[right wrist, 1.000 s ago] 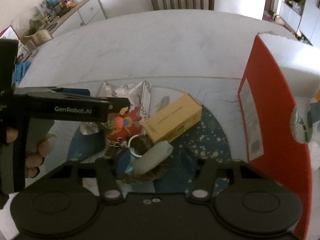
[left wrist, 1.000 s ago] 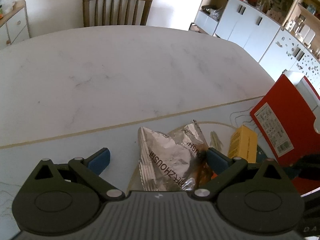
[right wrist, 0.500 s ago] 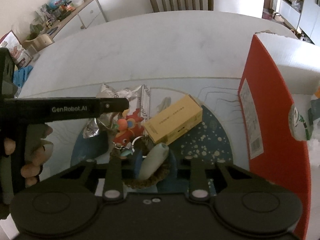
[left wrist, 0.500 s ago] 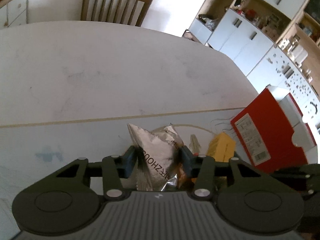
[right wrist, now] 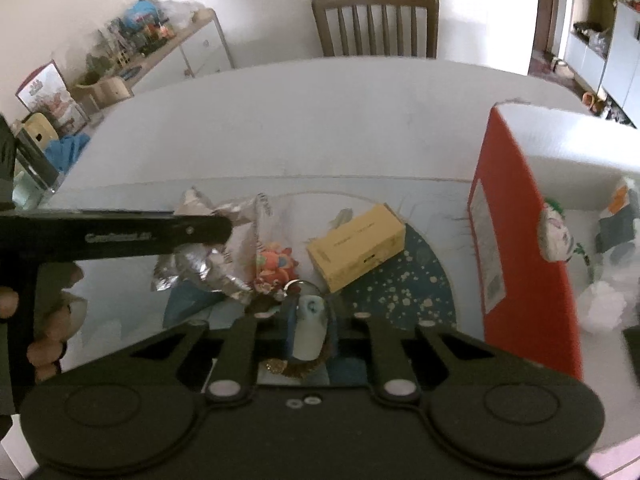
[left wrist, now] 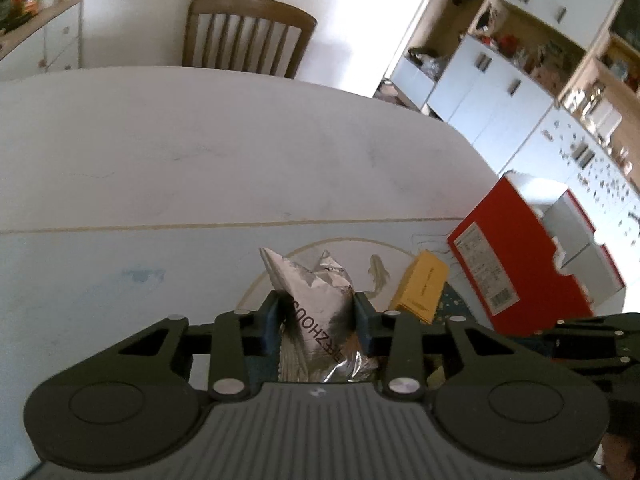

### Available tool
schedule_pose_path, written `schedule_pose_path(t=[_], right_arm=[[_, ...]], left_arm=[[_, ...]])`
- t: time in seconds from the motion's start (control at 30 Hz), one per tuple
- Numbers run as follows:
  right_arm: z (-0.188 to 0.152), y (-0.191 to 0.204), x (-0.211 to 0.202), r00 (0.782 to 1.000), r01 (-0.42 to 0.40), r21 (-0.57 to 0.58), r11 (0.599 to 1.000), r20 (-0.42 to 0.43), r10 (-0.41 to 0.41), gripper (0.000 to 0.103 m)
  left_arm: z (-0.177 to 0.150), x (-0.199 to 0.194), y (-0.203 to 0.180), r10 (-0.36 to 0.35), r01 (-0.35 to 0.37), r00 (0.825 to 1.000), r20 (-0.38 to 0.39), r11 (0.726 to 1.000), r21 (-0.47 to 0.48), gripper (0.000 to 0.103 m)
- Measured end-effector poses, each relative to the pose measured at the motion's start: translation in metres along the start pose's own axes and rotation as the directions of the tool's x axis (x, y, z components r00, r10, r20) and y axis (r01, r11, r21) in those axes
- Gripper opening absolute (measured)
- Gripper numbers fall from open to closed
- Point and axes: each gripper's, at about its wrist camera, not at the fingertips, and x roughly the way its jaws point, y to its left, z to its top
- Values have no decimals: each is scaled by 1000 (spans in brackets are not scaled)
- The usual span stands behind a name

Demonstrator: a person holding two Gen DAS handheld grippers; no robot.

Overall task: Organize objects
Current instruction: 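Grasp the silver snack bag with the left gripper while the right grasps the pale green keychain charm, then carry the silver snack bag and green charm into the shoebox with both grippers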

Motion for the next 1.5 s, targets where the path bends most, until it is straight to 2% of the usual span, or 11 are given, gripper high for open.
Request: schedule_pose_path(t=[0.27,0.5,0.73,0.97,1.17,1.5], right_arm=[[-2,-10,-41,989,0,29,1000,145,-5,14],[-7,-17,-75,983,-6,28,1000,185,0,14],[-17,-32,-107,977,-18,42,999,214,9,14],[-25,-61,-137,966,-27,75,997,257,6,14],[-31,-101,-151,965,-18,114,993,264,-13,14],[-34,-170,-170,959,-19,143,989,283,-23,14]], left_arm=[[-15,-43,-7,4,-3,1000,27,999,-35,37],[-16,-72,-33,-9,9,1000,27,1000,-8,37],[-15,-93,-74,-66,64,997,45,997,41,37],[-12,-95,-114,-87,83,995,57,994,70,37],[-6,-87,-152,-103,97,993,62,991,93,37],[3,-62,-214,-88,79,994,70,990,117,37]])
